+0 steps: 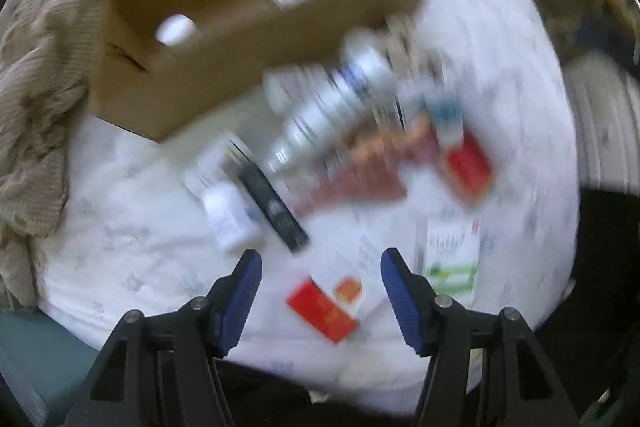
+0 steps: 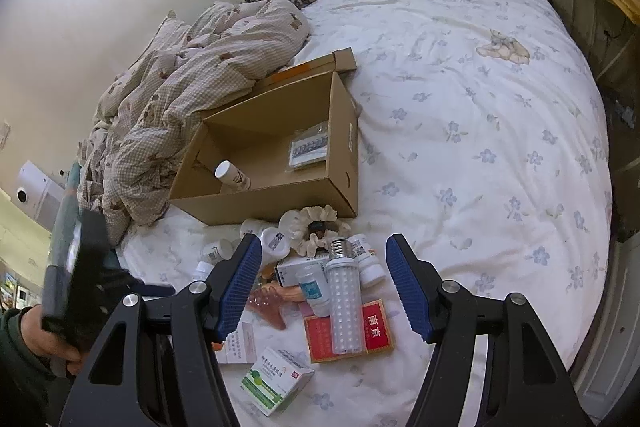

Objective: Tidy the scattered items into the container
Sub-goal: 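Grasp the red-and-white medicine box with the left gripper and lift it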

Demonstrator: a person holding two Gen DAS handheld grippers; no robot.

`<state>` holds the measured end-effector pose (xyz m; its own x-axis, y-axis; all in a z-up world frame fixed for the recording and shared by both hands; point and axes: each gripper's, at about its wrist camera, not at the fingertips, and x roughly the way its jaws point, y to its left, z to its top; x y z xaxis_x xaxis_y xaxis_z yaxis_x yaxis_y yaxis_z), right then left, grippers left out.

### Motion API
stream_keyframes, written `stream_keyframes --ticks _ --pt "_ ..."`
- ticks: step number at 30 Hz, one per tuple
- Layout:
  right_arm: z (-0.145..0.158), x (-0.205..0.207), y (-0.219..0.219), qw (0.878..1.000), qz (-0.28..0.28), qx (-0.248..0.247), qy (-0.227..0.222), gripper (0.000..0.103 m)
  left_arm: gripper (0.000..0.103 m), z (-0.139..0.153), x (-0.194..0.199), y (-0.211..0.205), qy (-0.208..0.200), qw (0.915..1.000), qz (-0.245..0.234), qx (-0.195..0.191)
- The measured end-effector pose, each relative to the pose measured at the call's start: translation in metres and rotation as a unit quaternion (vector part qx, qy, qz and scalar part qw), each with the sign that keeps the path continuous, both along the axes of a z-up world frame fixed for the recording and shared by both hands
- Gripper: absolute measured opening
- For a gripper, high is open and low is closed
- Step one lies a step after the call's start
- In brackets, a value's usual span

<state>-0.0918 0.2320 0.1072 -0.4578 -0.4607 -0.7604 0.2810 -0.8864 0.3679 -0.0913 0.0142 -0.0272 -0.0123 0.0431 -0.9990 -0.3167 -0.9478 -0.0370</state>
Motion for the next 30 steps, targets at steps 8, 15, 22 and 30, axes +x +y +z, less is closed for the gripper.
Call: stream_keyframes --ticks 8,15,22,30 --pt "-0.002 -0.001 -0.002 1.000 -0.001 0.018 0.004 0.069 0.081 -0.071 0.010 0.030 -0.077 0.9929 -0.064 -0.064" --pt "-0.004 -0.006 0.001 1.000 -0.005 0.017 0.000 0.069 0.081 -0.078 0.000 0.035 -0.094 0.9937 -0.060 -0.008" --pt "-0.003 -0.009 0.001 1.000 -0.008 0.011 0.000 0.069 0.077 -0.078 0.009 0.043 -0.082 0.9929 -0.084 -0.015" --pt "0.006 -0.007 0.002 1.000 -0.009 0.013 0.017 0.069 0.070 -0.072 0.008 0.034 -0.082 0.9940 -0.073 0.000"
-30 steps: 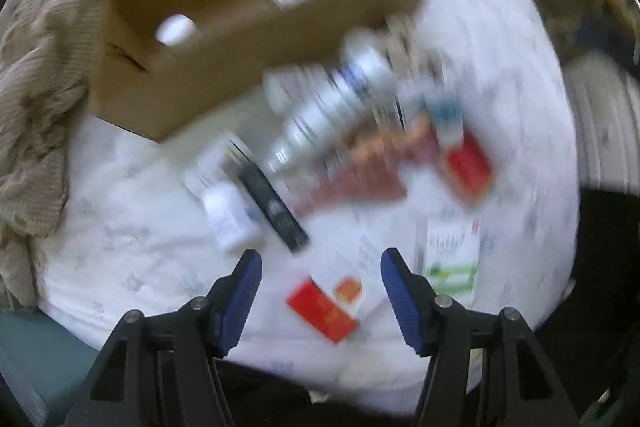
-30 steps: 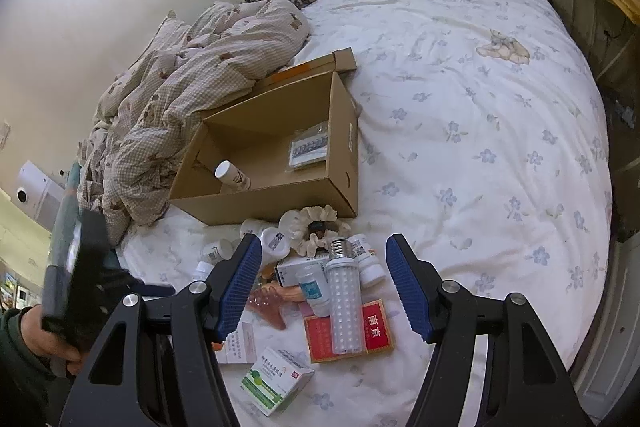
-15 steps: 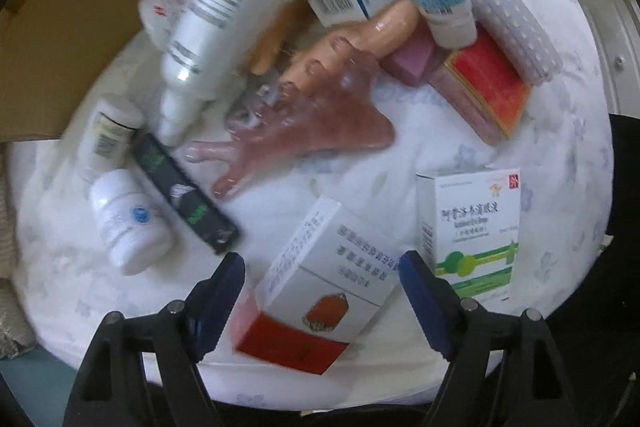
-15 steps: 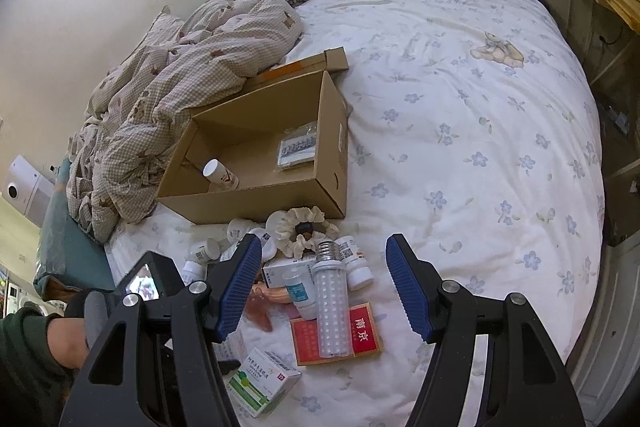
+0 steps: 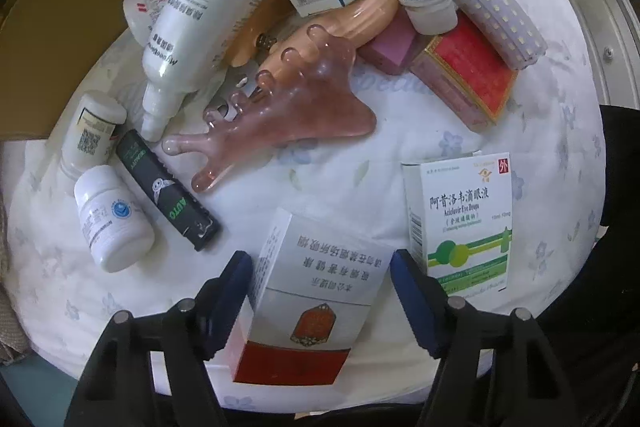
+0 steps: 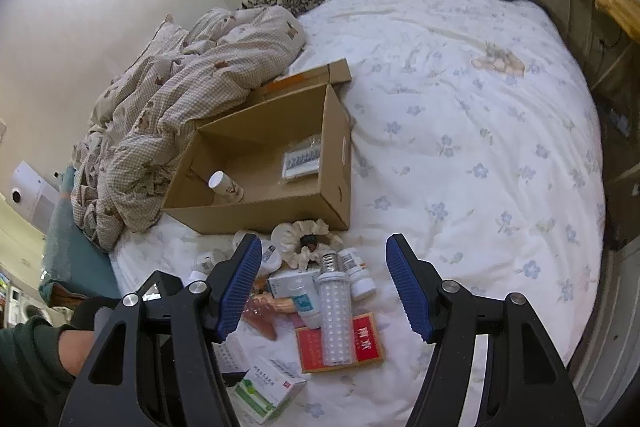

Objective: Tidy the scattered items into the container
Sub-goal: 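Grasp the red-and-white medicine box with the left gripper and lift it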

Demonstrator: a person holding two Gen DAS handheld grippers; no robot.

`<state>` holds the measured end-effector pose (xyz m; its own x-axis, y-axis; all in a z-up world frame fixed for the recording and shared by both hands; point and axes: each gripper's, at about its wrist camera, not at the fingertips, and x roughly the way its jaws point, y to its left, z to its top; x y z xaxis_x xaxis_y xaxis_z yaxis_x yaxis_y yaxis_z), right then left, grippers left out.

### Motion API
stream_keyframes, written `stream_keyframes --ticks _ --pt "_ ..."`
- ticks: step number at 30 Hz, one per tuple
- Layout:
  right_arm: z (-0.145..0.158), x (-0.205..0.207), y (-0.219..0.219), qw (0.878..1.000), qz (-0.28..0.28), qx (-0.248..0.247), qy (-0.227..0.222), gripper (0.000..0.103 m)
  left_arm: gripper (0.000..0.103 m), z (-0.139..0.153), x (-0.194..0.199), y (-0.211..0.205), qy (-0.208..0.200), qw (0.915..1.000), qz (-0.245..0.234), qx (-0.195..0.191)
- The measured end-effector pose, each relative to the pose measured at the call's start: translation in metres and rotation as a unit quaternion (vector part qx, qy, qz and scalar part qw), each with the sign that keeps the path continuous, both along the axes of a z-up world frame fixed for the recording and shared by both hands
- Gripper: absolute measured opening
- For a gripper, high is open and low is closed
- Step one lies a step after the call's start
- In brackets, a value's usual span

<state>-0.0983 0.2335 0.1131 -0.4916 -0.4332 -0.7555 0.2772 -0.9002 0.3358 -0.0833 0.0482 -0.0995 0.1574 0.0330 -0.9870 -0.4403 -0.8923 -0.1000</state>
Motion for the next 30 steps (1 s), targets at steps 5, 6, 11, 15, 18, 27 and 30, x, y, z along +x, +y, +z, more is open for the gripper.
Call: stream_keyframes --ticks 5,6,11,15,18,27,30 --pt "-0.005 -0.002 0.003 1.000 -0.003 -0.001 -0.012 0.069 0.067 0.006 0.004 0.004 0.005 0.9998 -0.017 -0.010" --pt "-0.006 -0.003 0.003 1.000 -0.004 -0.002 -0.013 0.069 0.066 0.008 0.004 0.002 0.006 0.9998 -0.015 -0.009" --pt "-0.004 -0.002 0.000 1.000 0.003 -0.004 -0.011 0.069 0.063 0.022 0.005 -0.001 0.027 0.9993 -0.020 -0.012" --pt "-0.004 -0.001 -0.004 1.000 0.008 0.001 -0.009 0.069 0.062 0.035 0.005 -0.006 0.070 0.9964 -0.024 -0.040" --pt "-0.005 -0.001 -0.004 1.000 0.007 0.002 -0.011 0.069 0.062 0.038 0.007 -0.008 0.119 0.9877 -0.026 -0.097" --pt "-0.006 0.002 -0.006 1.000 0.010 0.008 -0.011 0.070 0.062 0.005 0.056 0.042 0.216 0.9223 -0.182 -0.264" --pt "-0.008 0.003 -0.003 1.000 0.008 0.009 -0.014 0.070 0.064 0.004 0.060 0.040 0.203 0.9259 -0.187 -0.258"
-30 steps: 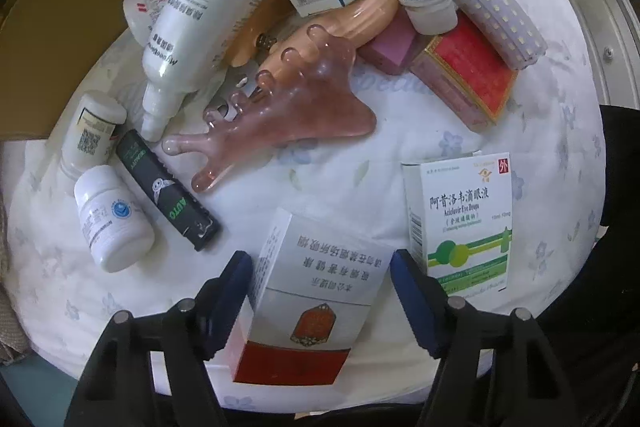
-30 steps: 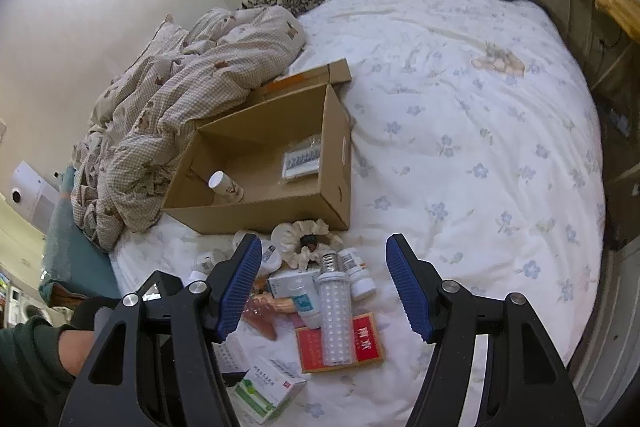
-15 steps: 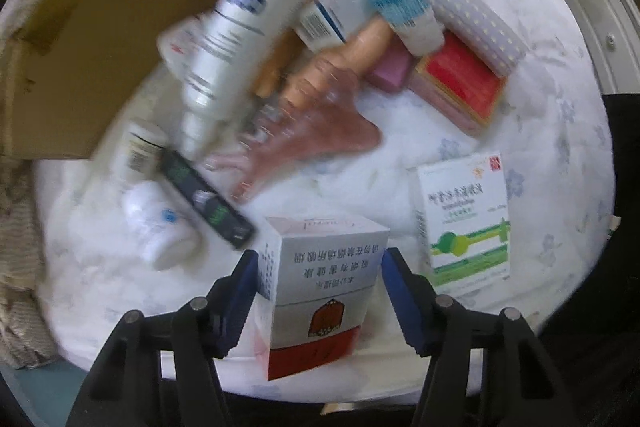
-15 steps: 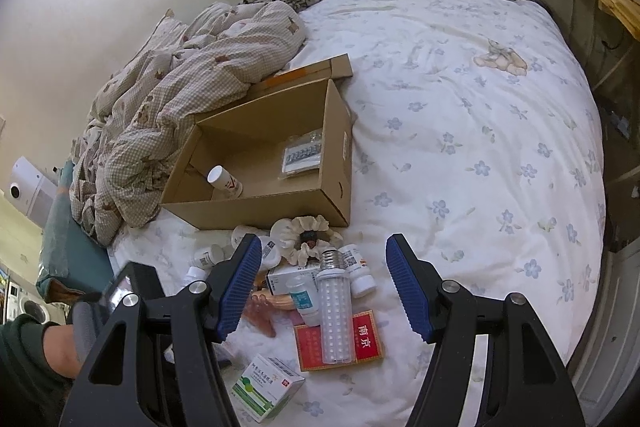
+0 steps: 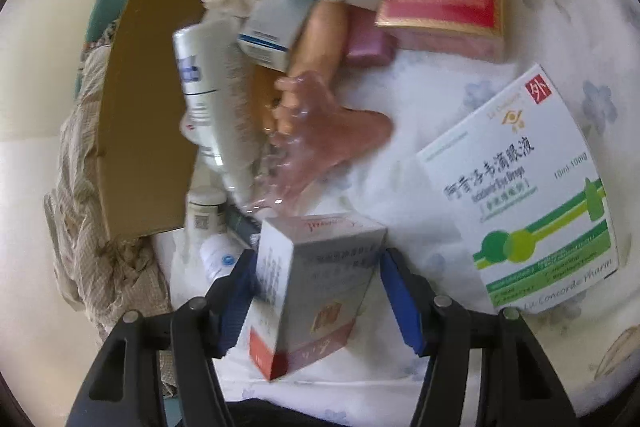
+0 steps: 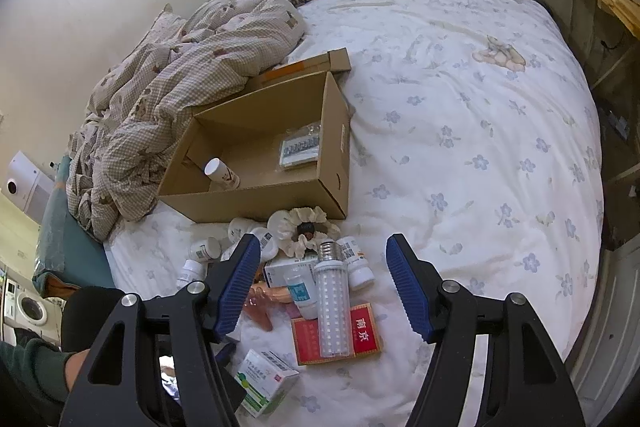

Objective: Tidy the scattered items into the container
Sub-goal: 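Grasp the red-and-white medicine box with the left gripper and lift it, then carry the medicine box into the box while the right gripper grasps the LED bulb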

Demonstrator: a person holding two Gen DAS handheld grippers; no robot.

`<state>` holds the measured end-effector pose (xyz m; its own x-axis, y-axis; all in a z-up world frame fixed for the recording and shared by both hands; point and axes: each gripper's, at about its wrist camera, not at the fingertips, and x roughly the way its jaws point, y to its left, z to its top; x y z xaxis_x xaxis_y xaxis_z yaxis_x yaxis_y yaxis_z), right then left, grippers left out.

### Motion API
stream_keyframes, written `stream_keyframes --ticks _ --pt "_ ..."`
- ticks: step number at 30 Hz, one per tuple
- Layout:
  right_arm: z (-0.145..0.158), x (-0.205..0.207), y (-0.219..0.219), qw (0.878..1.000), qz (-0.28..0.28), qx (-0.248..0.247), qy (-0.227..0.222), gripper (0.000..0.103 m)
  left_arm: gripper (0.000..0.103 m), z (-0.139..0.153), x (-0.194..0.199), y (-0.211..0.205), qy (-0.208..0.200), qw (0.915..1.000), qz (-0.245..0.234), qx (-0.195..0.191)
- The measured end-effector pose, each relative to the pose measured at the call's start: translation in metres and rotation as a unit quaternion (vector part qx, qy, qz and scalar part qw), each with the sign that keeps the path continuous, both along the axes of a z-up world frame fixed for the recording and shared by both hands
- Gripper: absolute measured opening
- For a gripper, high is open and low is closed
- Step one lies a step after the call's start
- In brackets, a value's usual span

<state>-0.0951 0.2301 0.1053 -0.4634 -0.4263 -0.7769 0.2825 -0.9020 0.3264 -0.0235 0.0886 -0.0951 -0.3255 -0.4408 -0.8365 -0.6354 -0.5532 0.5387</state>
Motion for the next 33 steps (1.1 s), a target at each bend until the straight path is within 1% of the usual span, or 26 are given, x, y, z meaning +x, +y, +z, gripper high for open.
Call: stream_keyframes --ticks 2,3,5,6,7,8,9,10,11,15,16,18,21,23,25,26,28,29,33 --pt "0.000 0.000 0.001 1.000 -0.001 0.001 0.000 0.070 0.067 0.000 -0.005 -0.004 -0.014 0.9998 0.013 0.010" --pt "0.000 -0.001 0.000 1.000 -0.002 0.001 0.000 0.070 0.073 0.000 -0.005 -0.008 -0.017 0.9996 0.019 0.015" --pt "-0.001 -0.003 0.000 1.000 -0.002 0.001 -0.001 0.070 0.074 0.004 -0.011 -0.034 -0.032 0.9981 0.041 0.035" --pt "-0.002 -0.004 -0.001 1.000 -0.002 0.003 -0.001 0.070 0.068 -0.006 -0.007 -0.034 -0.043 0.9965 0.051 0.050" --pt "-0.002 -0.004 -0.001 1.000 -0.001 0.004 -0.001 0.070 0.043 -0.014 -0.005 -0.034 -0.056 0.9943 0.062 0.067" --pt "-0.003 -0.005 -0.002 1.000 -0.001 0.005 -0.002 0.070 0.028 -0.011 -0.007 -0.037 -0.072 0.9908 0.076 0.087" --pt "-0.004 -0.006 -0.002 1.000 -0.001 0.006 -0.003 0.070 0.026 -0.009 -0.009 -0.040 -0.084 0.9873 0.087 0.103" --pt "-0.005 -0.006 -0.001 1.000 -0.002 0.006 -0.005 0.070 0.023 -0.004 -0.009 -0.043 -0.072 0.9882 0.087 0.103" --pt "-0.006 -0.006 0.000 1.000 -0.003 0.006 -0.007 0.070 0.023 0.001 -0.009 -0.046 -0.067 0.9876 0.090 0.110" --pt "-0.008 -0.008 0.006 1.000 -0.011 -0.004 -0.015 0.070 0.023 0.030 -0.014 -0.061 -0.061 0.9772 0.114 0.169" --pt "-0.009 -0.009 0.008 1.000 -0.013 -0.006 -0.016 0.070 0.023 0.039 -0.016 -0.066 -0.060 0.9733 0.121 0.186" --pt "-0.009 -0.010 0.010 1.000 -0.017 -0.010 -0.018 0.070 0.023 0.061 -0.019 -0.081 -0.054 0.9614 0.137 0.232" --pt "-0.012 -0.014 0.012 0.999 -0.021 -0.020 -0.027 0.070 0.023 0.093 -0.028 -0.107 -0.033 0.9372 0.154 0.311" --pt "-0.015 -0.015 0.012 0.999 -0.019 -0.027 -0.035 0.070 0.023 0.111 -0.035 -0.128 -0.019 0.9185 0.162 0.361" --pt "-0.020 -0.017 0.011 0.998 -0.015 -0.033 -0.046 0.070 0.023 0.127 -0.043 -0.147 -0.004 0.8974 0.169 0.408" --pt "-0.026 -0.018 0.008 0.998 -0.010 -0.033 -0.056 0.070 0.023 0.132 -0.045 -0.145 0.005 0.8884 0.172 0.425" --pt "-0.037 -0.020 0.003 0.997 -0.001 -0.030 -0.078 0.070 0.023 0.131 -0.048 -0.128 0.019 0.8708 0.183 0.456" --pt "-0.043 -0.020 -0.001 0.996 0.003 -0.017 -0.085 0.070 0.023 0.130 -0.050 -0.120 0.027 0.8620 0.188 0.470" --pt "-0.072 -0.018 -0.024 0.991 0.041 0.048 -0.118 0.070 0.023 0.125 -0.068 -0.133 0.049 0.8389 0.216 0.497"
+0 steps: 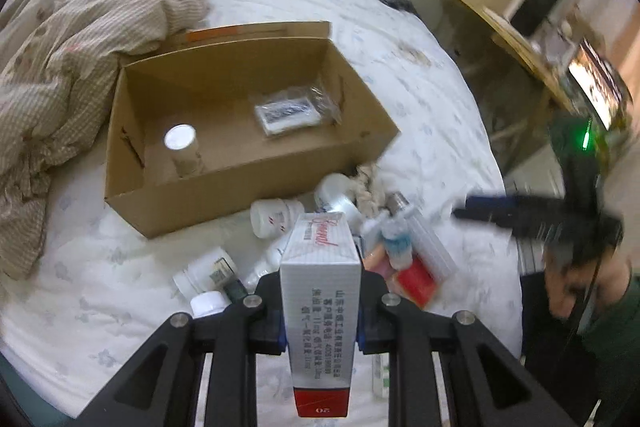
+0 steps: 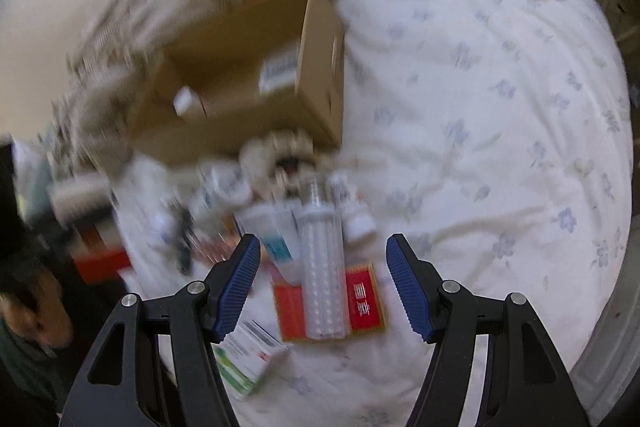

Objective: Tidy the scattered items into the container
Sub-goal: 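Carry the medicine box into the box while the right gripper grasps the LED bulb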

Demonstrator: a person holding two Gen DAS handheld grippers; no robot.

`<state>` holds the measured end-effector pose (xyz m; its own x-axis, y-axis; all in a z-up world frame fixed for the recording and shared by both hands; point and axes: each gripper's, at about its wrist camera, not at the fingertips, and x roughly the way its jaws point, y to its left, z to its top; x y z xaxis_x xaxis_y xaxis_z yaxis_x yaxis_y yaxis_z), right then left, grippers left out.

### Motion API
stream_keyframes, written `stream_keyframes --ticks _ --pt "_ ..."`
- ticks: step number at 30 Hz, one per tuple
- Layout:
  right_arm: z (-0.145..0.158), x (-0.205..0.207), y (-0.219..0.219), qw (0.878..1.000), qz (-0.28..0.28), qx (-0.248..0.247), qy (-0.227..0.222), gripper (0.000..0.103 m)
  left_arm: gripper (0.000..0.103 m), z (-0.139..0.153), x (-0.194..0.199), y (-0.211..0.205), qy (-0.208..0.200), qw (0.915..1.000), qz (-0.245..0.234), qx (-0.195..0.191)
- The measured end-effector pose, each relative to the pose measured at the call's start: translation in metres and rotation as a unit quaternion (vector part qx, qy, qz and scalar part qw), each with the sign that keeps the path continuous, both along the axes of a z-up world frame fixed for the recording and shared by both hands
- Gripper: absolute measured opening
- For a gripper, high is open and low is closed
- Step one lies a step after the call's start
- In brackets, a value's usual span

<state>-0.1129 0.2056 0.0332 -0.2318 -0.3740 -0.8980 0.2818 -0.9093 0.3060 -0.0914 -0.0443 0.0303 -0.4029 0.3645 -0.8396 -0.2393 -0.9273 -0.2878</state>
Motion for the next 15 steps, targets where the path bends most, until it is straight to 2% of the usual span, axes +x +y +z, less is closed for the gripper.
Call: stream_keyframes --ticks 3,5,7,12,15 --pt "-0.025 0.008 -0.024 0.996 0.053 0.076 -0.007 0.068 0.023 -0.006 -0.007 -0.002 0.001 0.9998 0.014 0.012" --pt "-0.036 0.012 -0.033 0.992 0.074 0.107 -0.004 0.057 0.023 -0.005 -0.007 0.000 0.015 0.9997 0.018 0.011" --pt "-0.042 0.015 -0.039 0.988 0.088 0.129 0.000 0.034 0.023 -0.004 -0.004 0.003 0.026 0.9995 0.016 0.007" --pt "-0.035 0.019 -0.038 0.985 0.090 0.147 0.028 0.033 0.023 0.002 0.006 0.011 0.052 0.9986 0.007 0.012" --pt "-0.024 0.023 -0.032 0.984 0.080 0.153 0.051 0.033 0.023 0.006 0.007 0.004 0.057 0.9979 0.022 0.024"
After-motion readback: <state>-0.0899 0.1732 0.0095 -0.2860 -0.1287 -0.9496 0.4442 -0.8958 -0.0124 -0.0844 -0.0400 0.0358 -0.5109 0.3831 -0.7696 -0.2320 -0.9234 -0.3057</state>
